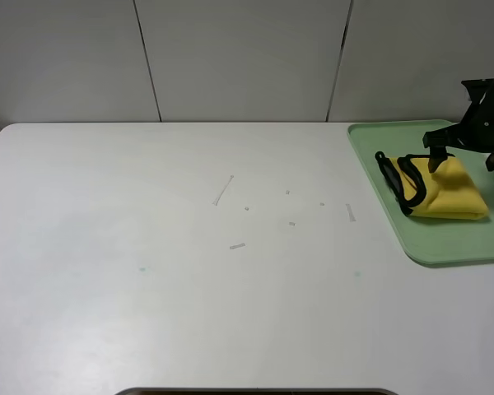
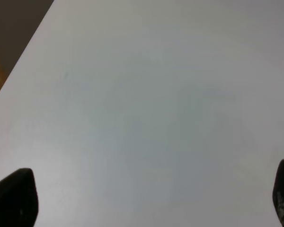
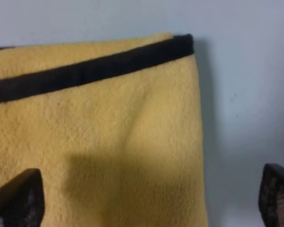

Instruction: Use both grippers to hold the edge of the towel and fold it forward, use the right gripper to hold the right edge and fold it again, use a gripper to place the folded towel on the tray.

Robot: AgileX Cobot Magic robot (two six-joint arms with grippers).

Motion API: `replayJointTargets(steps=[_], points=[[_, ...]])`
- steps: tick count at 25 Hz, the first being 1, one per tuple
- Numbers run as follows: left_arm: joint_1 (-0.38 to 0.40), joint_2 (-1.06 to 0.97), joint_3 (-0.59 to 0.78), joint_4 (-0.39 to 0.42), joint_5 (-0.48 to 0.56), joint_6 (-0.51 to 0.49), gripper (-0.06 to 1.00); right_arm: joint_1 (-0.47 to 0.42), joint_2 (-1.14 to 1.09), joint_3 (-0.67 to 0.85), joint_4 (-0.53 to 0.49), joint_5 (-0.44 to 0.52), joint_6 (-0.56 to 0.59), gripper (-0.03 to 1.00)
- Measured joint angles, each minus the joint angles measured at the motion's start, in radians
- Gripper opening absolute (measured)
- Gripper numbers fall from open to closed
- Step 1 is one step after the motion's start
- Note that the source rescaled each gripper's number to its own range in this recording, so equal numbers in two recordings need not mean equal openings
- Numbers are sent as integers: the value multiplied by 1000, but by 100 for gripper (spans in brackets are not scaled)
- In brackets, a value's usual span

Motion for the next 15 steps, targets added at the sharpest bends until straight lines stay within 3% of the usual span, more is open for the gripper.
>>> replayJointTargets(steps=[4,15], points=[[0,0,0,0,0,0,100,3,-14,0,18,44,3,99],[0,0,0,0,0,0,100,4,-249,0,119,298,-53,100]])
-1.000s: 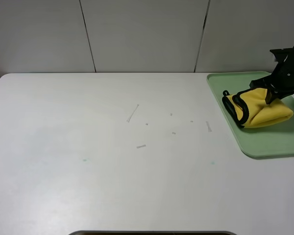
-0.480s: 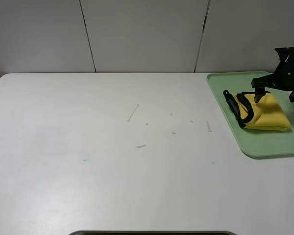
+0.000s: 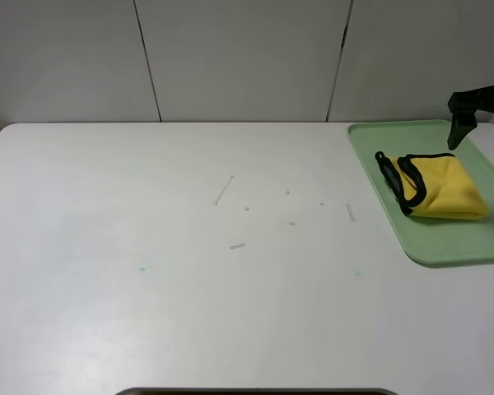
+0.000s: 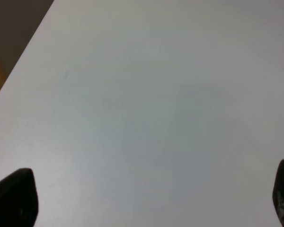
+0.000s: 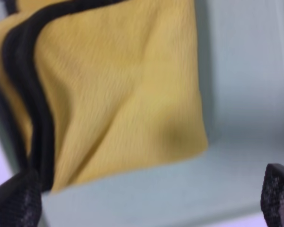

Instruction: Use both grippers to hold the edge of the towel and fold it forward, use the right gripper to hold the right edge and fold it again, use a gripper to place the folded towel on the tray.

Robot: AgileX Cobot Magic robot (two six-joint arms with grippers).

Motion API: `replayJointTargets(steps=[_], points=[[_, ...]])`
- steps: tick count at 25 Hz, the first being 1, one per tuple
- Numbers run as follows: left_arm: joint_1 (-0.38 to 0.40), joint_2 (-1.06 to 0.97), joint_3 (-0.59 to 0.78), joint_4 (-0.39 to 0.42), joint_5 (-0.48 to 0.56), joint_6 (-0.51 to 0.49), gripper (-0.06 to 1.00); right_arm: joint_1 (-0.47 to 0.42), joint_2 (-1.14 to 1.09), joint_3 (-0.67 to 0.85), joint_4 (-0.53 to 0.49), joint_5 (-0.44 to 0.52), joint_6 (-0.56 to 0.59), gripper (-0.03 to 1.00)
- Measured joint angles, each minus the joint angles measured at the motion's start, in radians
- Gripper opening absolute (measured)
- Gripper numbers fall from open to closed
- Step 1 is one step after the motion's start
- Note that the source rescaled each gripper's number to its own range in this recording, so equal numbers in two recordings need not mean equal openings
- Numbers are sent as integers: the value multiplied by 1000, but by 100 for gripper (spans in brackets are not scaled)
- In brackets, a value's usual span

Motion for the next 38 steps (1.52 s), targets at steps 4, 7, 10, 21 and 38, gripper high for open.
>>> replayJointTargets(steps=[4,7,10,21,38], points=[[0,0,0,0,0,0,100,0,-71,0,15,103,-20,100],[0,0,0,0,0,0,100,0,-104,0,18,182,-23,100],[0,0,0,0,0,0,100,0,-137,14,31,198,-26,100],[0,0,0,0,0,0,100,0,-374,210,72,205,-27,100],[0,0,0,0,0,0,100,0,-939,341,122,208,-26,100]])
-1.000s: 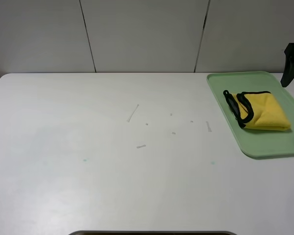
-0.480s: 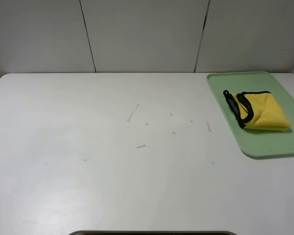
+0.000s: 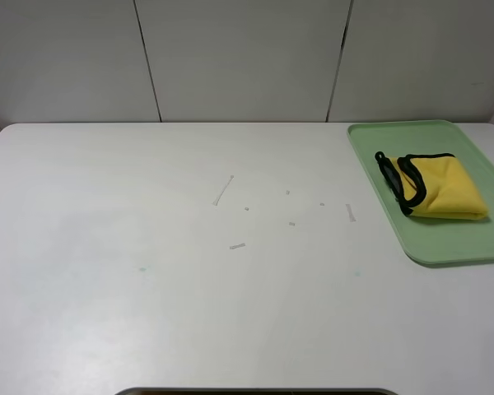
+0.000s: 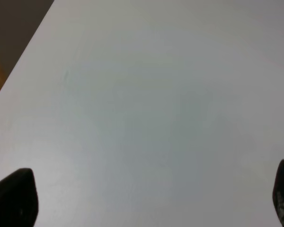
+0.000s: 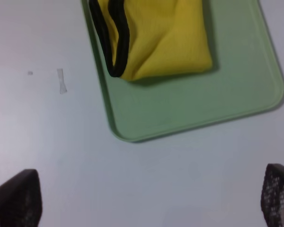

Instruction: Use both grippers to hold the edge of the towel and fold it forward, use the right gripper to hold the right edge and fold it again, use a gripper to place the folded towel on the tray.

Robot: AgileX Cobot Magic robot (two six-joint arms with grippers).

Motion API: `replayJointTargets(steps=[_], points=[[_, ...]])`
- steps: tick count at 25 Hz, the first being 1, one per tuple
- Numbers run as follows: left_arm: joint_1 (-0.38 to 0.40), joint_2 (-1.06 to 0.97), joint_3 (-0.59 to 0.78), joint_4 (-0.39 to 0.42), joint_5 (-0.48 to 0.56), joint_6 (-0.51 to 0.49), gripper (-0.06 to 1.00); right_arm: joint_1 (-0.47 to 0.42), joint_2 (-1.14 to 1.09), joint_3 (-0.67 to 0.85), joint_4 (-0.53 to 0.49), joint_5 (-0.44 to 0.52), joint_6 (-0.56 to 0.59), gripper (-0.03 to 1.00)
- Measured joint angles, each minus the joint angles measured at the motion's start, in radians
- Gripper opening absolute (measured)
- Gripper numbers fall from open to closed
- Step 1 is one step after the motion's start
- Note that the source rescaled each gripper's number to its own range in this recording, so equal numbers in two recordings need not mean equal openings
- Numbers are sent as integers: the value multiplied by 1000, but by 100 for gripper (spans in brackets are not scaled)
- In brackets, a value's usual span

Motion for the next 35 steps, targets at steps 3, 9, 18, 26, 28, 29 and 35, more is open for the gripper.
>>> replayJointTargets(steps=[3,9,18,26,28,29,35], points=[[0,0,0,0,0,0,100,0,-111,65,1,0,11,100],[0,0,0,0,0,0,100,0,-351,210,1,2,20,100],[0,0,0,0,0,0,100,0,-621,352,3,0,20,100],[0,0,0,0,0,0,100,0,-804,466,4,-115,20,100],[0,0,0,0,0,0,100,0,-848,499,4,-135,20,100],[0,0,0,0,0,0,100,0,-865,513,4,-143,20,100],[0,0,0,0,0,0,100,0,-893,578,4,-163,20,100]])
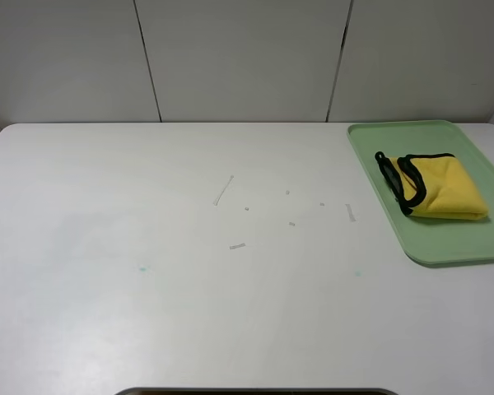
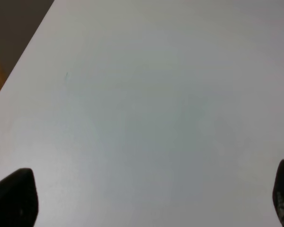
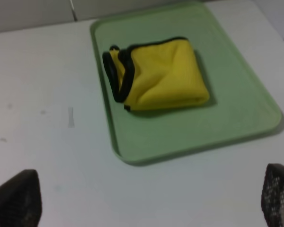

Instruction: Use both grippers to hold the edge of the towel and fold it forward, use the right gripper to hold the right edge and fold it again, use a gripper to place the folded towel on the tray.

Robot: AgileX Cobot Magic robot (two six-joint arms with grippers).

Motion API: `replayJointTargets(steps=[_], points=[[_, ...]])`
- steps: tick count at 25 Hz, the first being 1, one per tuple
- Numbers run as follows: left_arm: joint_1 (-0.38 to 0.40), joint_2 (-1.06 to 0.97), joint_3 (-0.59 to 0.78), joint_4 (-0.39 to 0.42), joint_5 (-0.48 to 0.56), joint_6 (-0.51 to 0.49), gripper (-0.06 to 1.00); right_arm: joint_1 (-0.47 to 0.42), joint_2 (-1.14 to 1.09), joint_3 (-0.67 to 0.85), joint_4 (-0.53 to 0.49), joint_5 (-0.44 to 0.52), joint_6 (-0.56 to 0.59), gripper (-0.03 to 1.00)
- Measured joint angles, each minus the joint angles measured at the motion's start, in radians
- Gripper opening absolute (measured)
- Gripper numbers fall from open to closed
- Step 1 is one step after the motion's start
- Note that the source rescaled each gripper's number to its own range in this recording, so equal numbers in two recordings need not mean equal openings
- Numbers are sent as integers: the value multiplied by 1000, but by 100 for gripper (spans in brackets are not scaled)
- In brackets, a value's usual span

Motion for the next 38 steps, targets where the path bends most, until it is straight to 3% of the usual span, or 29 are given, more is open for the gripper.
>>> replayJointTargets(steps=[38], points=[[0,0,0,0,0,0,100,0,0,15,3,-25,0,100]])
